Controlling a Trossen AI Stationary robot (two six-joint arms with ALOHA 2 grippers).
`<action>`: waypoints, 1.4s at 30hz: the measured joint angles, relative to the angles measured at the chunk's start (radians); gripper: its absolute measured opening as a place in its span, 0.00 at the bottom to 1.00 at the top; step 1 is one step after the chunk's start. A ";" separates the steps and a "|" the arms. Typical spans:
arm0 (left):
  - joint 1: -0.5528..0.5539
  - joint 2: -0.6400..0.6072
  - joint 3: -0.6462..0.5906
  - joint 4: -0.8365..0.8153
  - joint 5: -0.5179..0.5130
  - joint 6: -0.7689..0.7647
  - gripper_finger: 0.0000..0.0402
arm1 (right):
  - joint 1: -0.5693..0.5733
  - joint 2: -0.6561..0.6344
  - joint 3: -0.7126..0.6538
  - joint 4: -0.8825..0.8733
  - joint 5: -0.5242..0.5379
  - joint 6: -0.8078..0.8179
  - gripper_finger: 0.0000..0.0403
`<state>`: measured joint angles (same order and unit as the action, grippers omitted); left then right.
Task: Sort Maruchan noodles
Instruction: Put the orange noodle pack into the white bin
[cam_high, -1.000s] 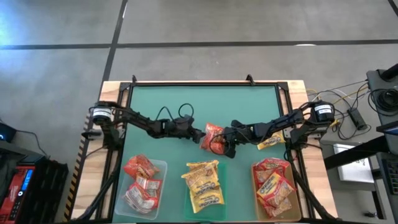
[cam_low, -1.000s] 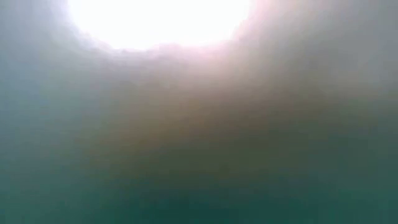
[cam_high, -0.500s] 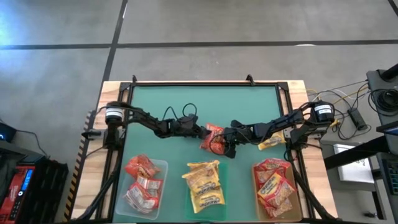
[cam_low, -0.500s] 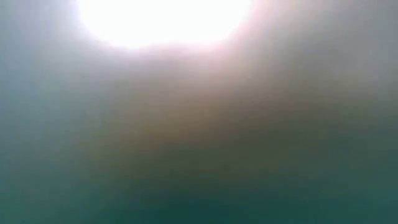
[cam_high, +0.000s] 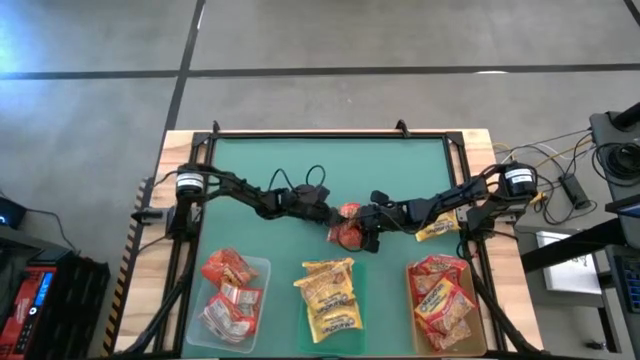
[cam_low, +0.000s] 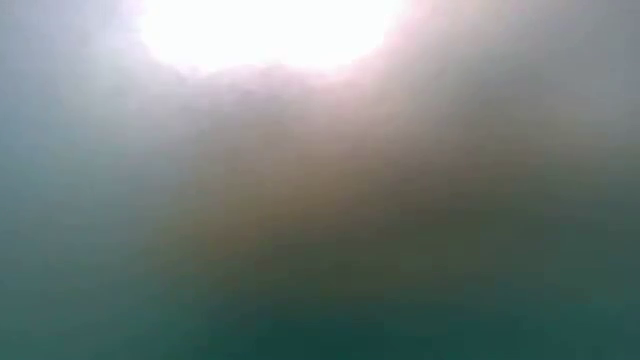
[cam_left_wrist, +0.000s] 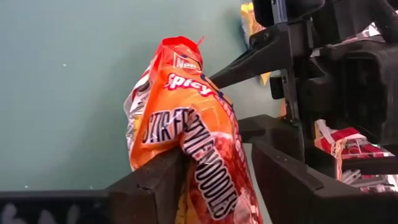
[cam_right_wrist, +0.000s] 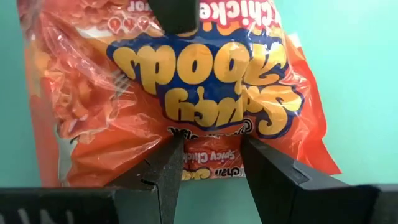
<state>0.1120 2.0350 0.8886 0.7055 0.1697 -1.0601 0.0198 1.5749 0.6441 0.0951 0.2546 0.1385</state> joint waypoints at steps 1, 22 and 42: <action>0.003 0.000 0.004 -0.009 0.010 0.000 0.41 | 0.000 0.000 0.000 0.002 0.000 -0.004 0.38; 0.119 -0.217 -0.119 -0.060 0.124 0.142 0.05 | -0.001 -0.256 0.000 -0.258 -0.139 0.052 0.39; -0.513 -1.180 -0.310 -0.889 -0.220 -0.053 0.06 | -0.001 -0.149 -0.012 -0.254 -0.140 0.131 0.39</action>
<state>-0.4014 0.8554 0.5785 -0.1836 -0.0507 -1.1135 0.0193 1.4254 0.6319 -0.1589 0.1150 0.2693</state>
